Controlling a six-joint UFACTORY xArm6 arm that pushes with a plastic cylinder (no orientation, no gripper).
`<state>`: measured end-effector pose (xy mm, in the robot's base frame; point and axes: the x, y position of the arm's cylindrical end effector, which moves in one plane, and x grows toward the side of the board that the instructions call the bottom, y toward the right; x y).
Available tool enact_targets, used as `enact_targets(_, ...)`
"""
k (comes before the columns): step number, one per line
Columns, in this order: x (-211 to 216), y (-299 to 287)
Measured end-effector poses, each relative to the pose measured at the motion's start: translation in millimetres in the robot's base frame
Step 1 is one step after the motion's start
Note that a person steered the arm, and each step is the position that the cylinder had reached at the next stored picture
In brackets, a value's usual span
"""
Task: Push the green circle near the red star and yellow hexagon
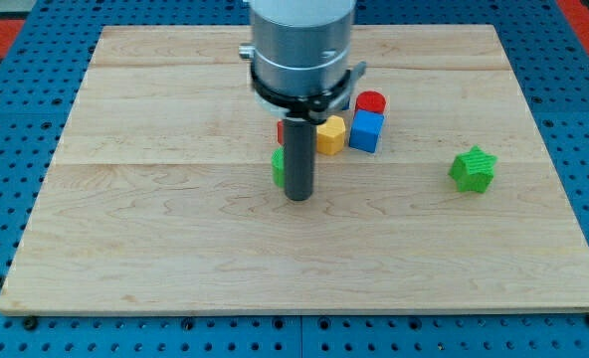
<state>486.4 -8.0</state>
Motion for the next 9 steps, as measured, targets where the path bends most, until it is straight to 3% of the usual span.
enact_targets(1, 24.9, 14.9)
enact_targets(2, 23.9, 58.3)
enact_targets(3, 3.7, 45.2)
enact_targets(5, 43.6, -0.6)
enact_targets(7, -1.2, -17.1)
enact_targets(9, -5.7, -17.1)
